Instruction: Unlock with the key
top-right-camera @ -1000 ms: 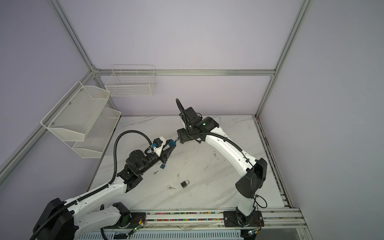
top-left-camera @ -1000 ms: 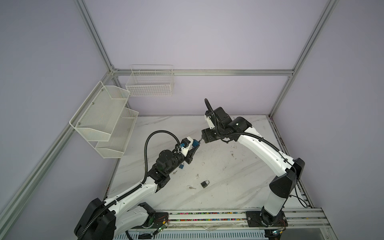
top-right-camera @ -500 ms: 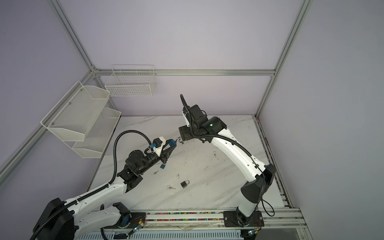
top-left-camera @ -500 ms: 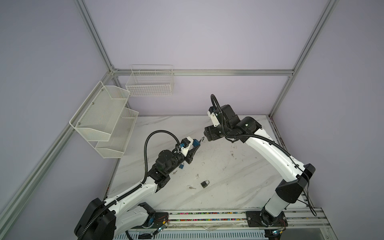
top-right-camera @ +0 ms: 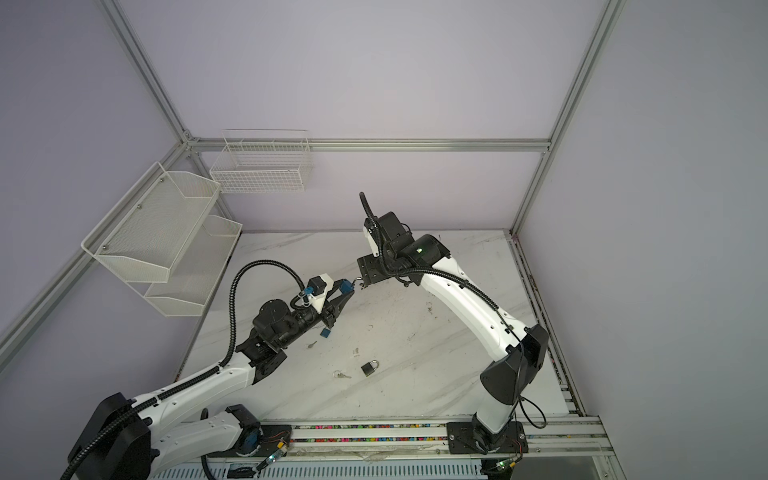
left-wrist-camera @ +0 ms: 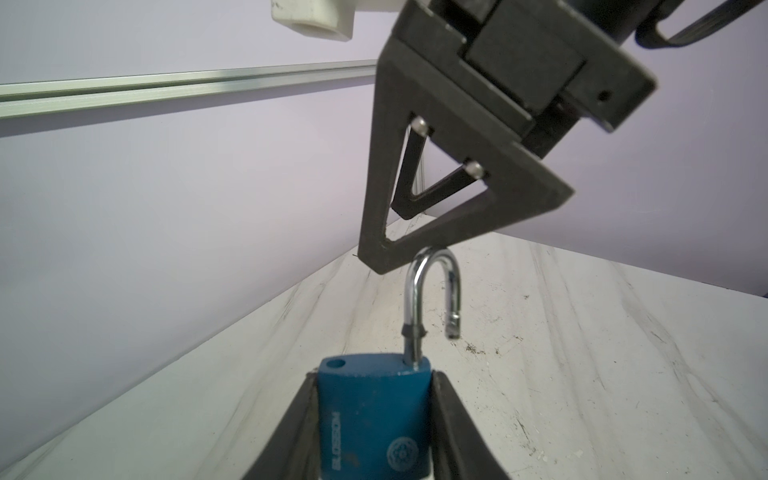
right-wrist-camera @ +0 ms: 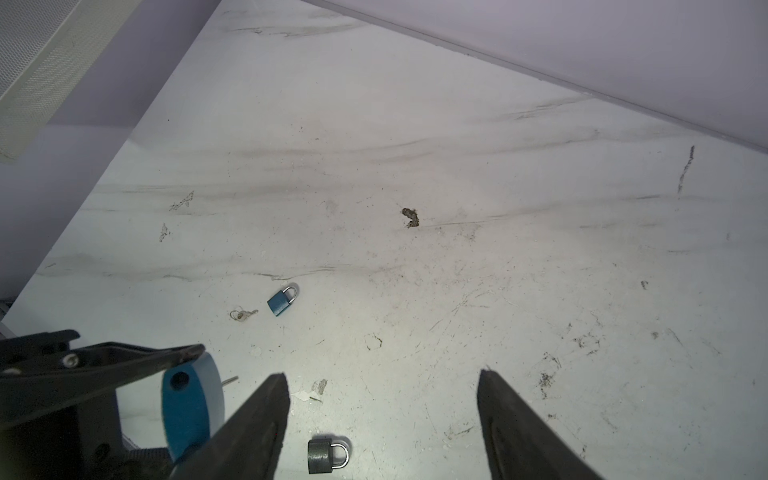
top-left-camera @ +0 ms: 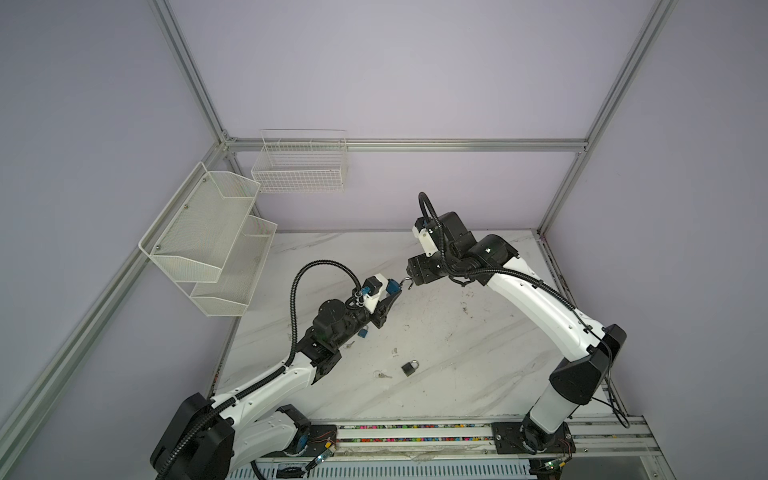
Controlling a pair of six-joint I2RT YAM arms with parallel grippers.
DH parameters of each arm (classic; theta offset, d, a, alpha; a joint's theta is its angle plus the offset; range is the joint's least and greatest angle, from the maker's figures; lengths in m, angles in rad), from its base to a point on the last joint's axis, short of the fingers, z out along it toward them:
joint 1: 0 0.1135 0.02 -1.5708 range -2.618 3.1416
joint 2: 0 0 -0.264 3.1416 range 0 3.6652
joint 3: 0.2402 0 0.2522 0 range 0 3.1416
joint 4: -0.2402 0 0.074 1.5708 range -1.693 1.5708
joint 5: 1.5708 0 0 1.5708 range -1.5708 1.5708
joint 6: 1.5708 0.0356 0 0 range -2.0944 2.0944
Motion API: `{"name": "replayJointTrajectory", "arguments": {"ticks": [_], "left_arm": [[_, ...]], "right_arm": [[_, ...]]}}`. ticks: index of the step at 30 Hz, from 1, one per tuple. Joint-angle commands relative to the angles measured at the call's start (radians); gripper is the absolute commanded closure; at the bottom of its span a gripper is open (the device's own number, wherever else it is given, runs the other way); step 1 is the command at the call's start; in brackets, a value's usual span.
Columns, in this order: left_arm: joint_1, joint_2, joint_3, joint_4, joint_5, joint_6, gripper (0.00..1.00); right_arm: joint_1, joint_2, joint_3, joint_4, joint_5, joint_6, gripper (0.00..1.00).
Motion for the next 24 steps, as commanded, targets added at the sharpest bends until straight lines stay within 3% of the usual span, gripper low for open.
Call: {"name": "replayJointTrajectory", "arguments": {"ticks": [1,8,13,19,24], "left_arm": [[0.003,-0.005,-0.016,0.134,-0.014,-0.026,1.00],[0.003,0.016,-0.016,0.166,-0.030,-0.044,1.00],[0.003,0.031,0.007,0.144,-0.064,-0.067,1.00],[0.003,0.056,0.094,-0.024,-0.161,-0.158,1.00],[0.003,0.156,0.261,-0.304,-0.253,-0.361,1.00]], "right_arm": [[0.000,-0.048,-0.031,-0.014,-0.052,-0.034,0.26],[0.000,-0.108,-0.087,0.038,-0.110,-0.028,0.25],[-0.004,-0.128,-0.101,0.031,0.030,-0.001,0.25],[-0.011,-0.172,-0.140,0.056,0.174,0.032,0.25],[-0.018,-0.258,-0.301,0.189,0.204,0.132,0.20]]}}
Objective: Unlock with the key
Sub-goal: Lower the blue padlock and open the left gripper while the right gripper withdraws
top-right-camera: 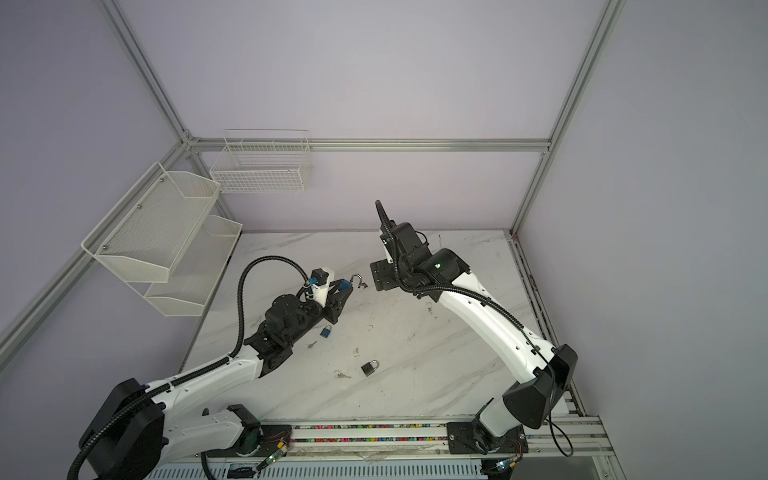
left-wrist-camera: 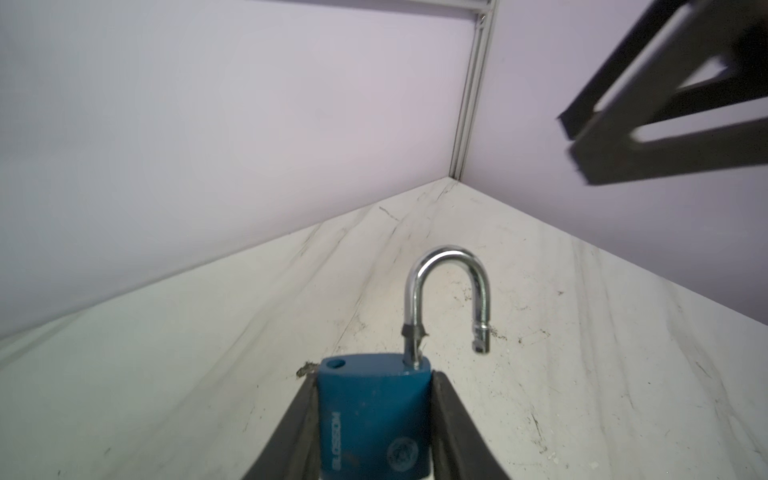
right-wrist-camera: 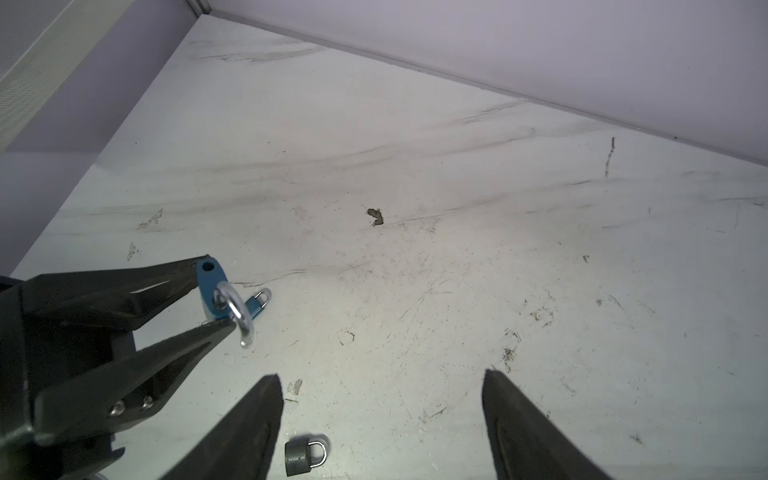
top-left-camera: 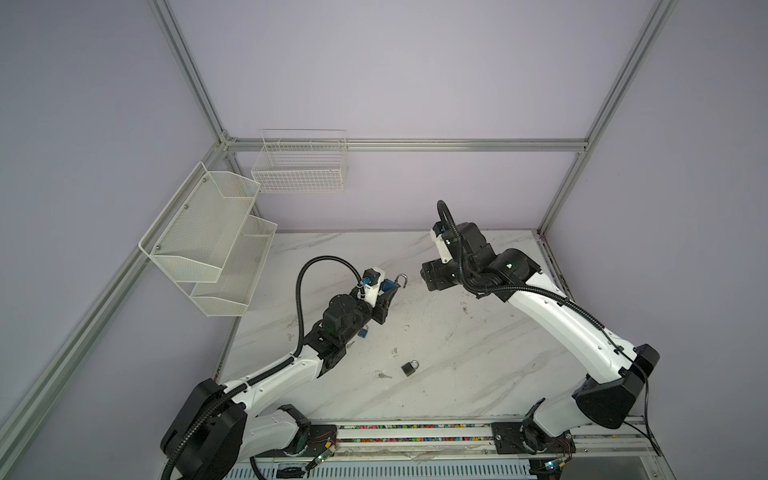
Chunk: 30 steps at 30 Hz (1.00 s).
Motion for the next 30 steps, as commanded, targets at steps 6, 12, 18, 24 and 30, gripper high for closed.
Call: {"name": "replayJointTrajectory", "arguments": {"ticks": [6,12,18,24,30], "left_arm": [[-0.003,0.178,0.384,-0.436,-0.177,-0.389,1.00],[-0.003,0.409,0.623,-0.759,-0.257,-0.577,1.00],[-0.005,0.599,0.767,-0.921,-0.245,-0.705,1.00],[-0.005,0.684,0.798,-0.955,-0.266,-0.746,1.00],[-0.005,0.743,0.846,-1.010,-0.289,-0.738,1.00]], "right_arm": [[-0.017,-0.112,-0.254,0.228,-0.017,0.180,0.19],[-0.055,-0.175,-0.451,0.396,-0.129,0.283,0.17],[-0.070,-0.194,-0.582,0.520,-0.185,0.348,0.17],[-0.085,-0.190,-0.648,0.567,-0.219,0.364,0.17],[-0.102,-0.182,-0.669,0.600,-0.249,0.357,0.17]]}}
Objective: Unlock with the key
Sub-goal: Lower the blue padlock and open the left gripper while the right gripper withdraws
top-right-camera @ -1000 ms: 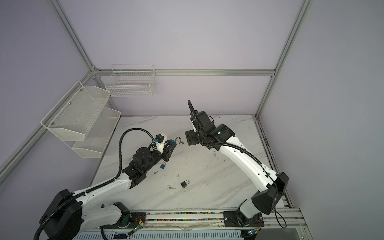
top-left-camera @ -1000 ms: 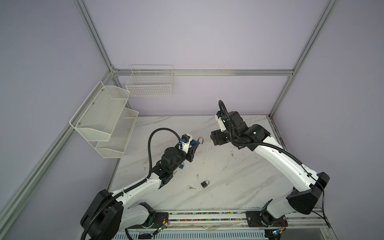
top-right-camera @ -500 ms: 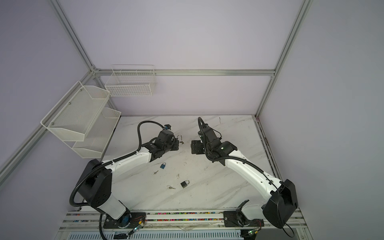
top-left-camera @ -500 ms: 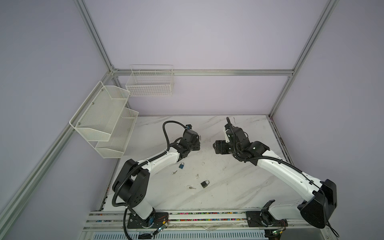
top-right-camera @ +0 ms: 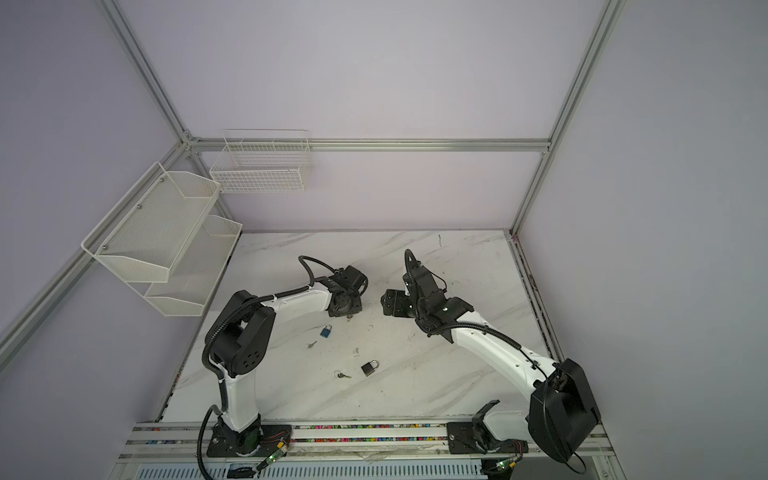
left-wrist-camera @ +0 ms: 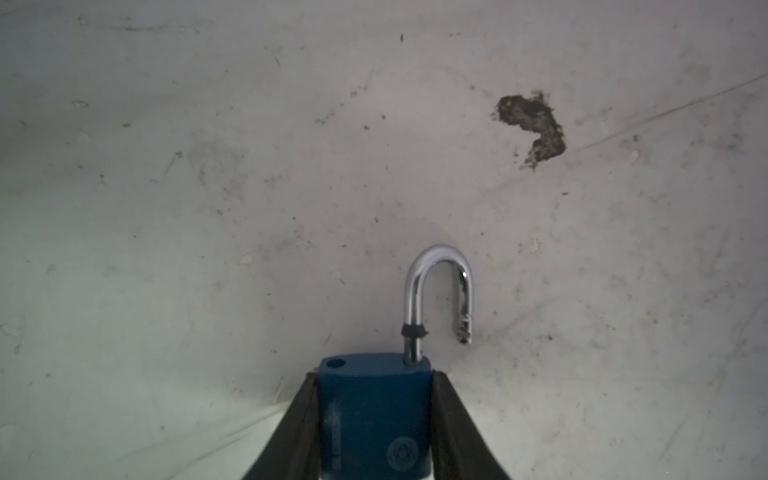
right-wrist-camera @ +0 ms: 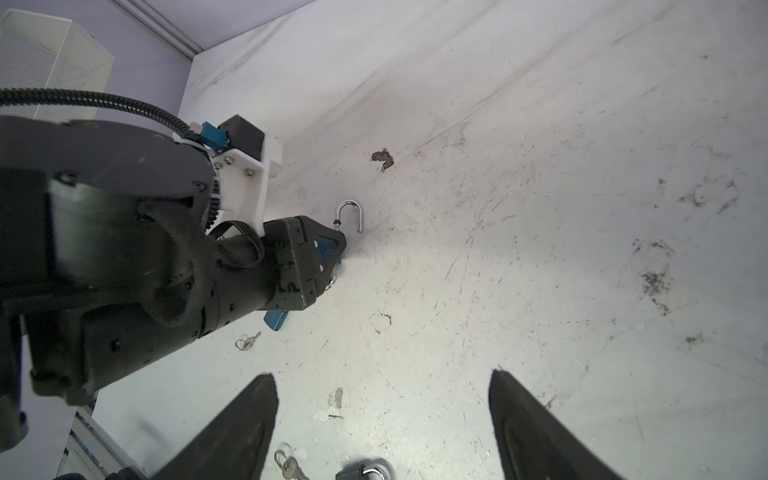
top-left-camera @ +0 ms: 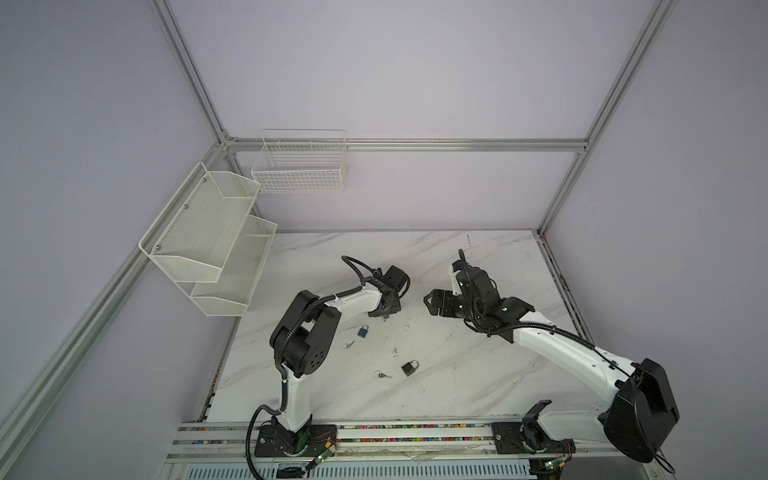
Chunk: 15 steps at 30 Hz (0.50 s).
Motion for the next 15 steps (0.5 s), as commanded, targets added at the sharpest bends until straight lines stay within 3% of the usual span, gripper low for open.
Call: {"name": "replayJointTrajectory", "arguments": {"ticks": [1,10,15], "left_arm": [[-0.004,-0.006,0.124,-0.021,-0.042,-0.024,1.00],[-0.004,0.034,0.135,-0.041,-0.019,-0.023,1.00],[-0.004,0.048,0.133,-0.043,-0.006,-0.033,0.92]], "right_arm": [[-0.008,-0.004,-0.004,0.052,-0.033,0.012,0.17],[-0.010,0.009,0.005,0.056,-0.057,-0.007,0.17],[-0.010,-0.001,0.005,0.051,-0.061,-0.016,0.17]]}}
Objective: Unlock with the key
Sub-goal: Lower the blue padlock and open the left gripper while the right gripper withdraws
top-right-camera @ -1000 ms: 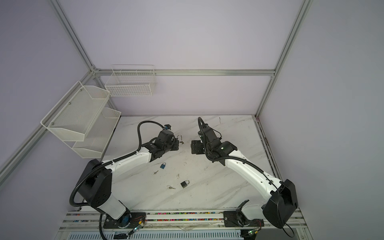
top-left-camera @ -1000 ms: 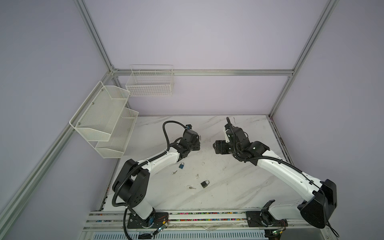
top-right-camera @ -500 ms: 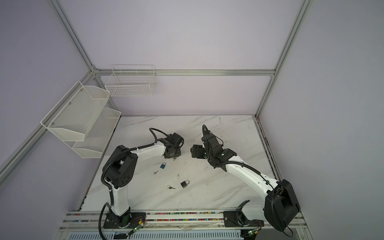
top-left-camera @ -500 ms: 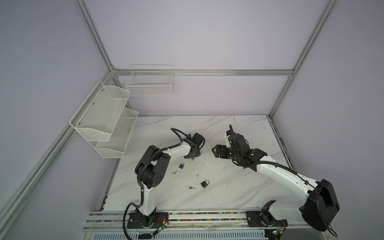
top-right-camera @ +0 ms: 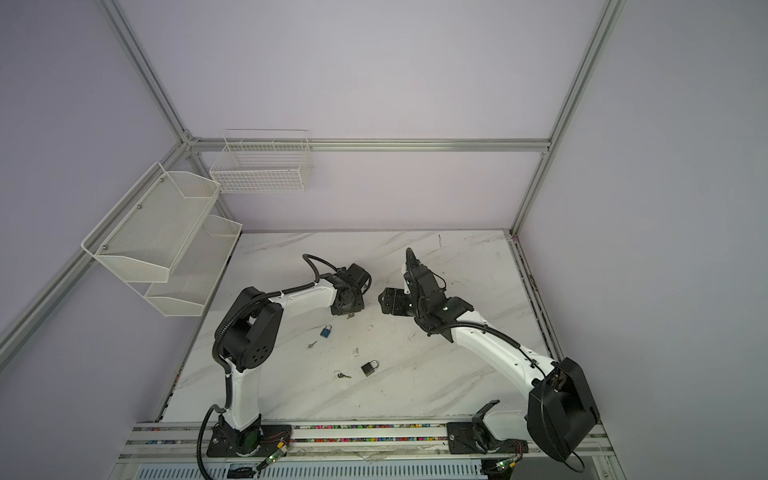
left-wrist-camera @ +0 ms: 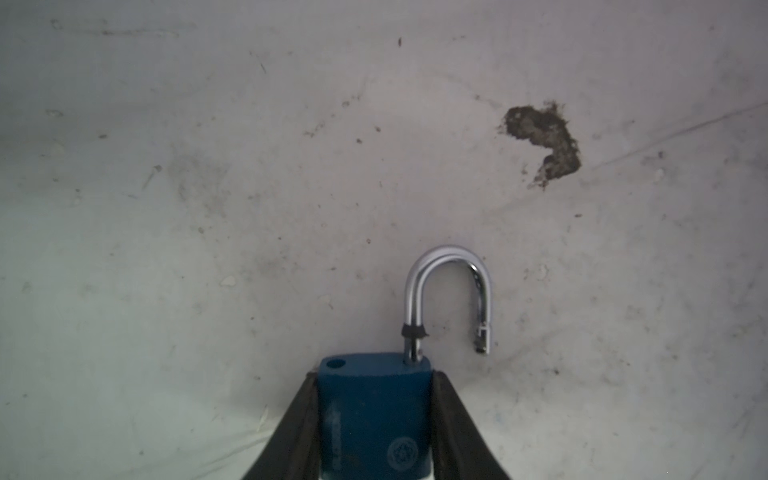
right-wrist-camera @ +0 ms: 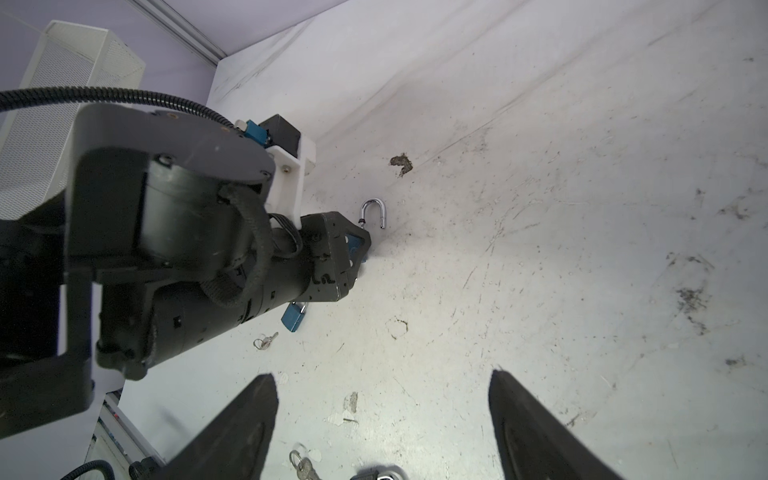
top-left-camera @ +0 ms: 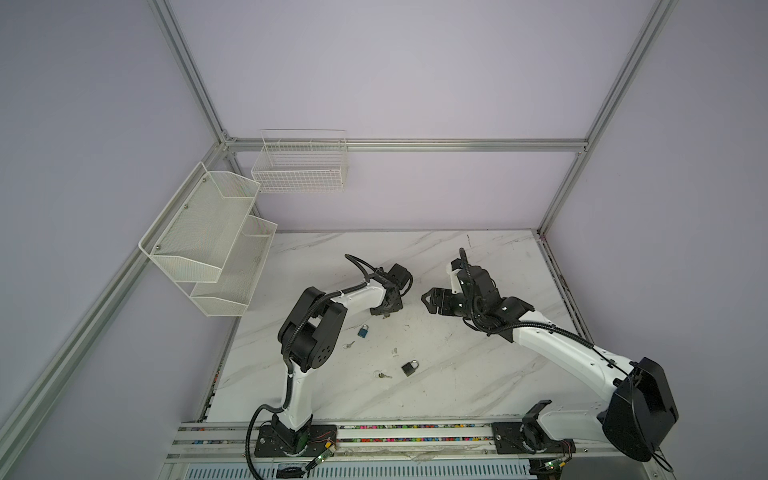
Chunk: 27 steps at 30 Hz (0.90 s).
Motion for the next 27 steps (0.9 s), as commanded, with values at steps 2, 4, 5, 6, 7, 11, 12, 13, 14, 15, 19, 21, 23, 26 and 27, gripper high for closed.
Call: {"name": "replayJointTrajectory", "arguments": {"ticks": [2,4,5,6,7,11,12,13,14,15,19,21,23,26,27], "left_arm": [[-0.004,-0.005,0.071,-0.007,0.002,-0.023,0.86],[-0.003,-0.009,0.061,-0.009,0.002,-0.032,0.81],[-0.004,-0.013,0.056,-0.008,-0.001,-0.036,0.77],[-0.004,-0.018,0.054,-0.007,0.000,-0.038,0.73],[-0.003,-0.023,0.054,-0.007,0.001,-0.035,0.70],[-0.002,-0.054,0.050,-0.004,0.002,-0.033,0.59],[-0.002,-0.065,0.050,-0.004,0.003,-0.033,0.56],[0.001,-0.079,0.049,-0.002,0.007,-0.030,0.54],[0.002,-0.094,0.048,-0.003,0.013,-0.025,0.51],[0.004,-0.110,0.046,-0.003,0.018,-0.020,0.49],[0.014,-0.204,0.009,0.003,0.025,-0.002,0.40],[0.022,-0.269,-0.023,0.005,0.029,0.001,0.34],[0.029,-0.341,-0.069,0.013,0.030,0.007,0.25],[0.039,-0.466,-0.161,0.053,0.046,0.022,0.14],[0.041,-0.505,-0.184,0.053,0.037,0.009,0.12]], "right_arm": [[-0.004,-0.007,0.008,0.015,-0.007,-0.014,0.17],[-0.003,-0.005,0.011,0.012,-0.009,-0.012,0.17],[-0.004,-0.005,0.014,0.009,-0.009,-0.010,0.17],[-0.004,-0.004,0.016,0.007,-0.010,-0.008,0.17],[-0.004,-0.001,0.019,0.003,-0.015,-0.008,0.17],[-0.003,-0.003,0.039,-0.036,-0.003,-0.027,0.17],[-0.004,-0.004,0.048,-0.049,0.002,-0.045,0.17],[-0.004,-0.005,0.056,-0.060,0.002,-0.050,0.17],[-0.003,-0.006,0.064,-0.071,0.002,-0.050,0.17],[-0.003,-0.005,0.072,-0.081,0.002,-0.050,0.17],[0.010,0.016,0.121,-0.136,-0.003,-0.067,0.18],[0.035,0.029,0.150,-0.168,0.020,-0.076,0.18],[0.073,0.044,0.170,-0.198,0.052,-0.077,0.18],[0.145,0.083,0.195,-0.233,0.090,-0.064,0.18],[0.167,0.091,0.198,-0.239,0.104,-0.053,0.18]]}}
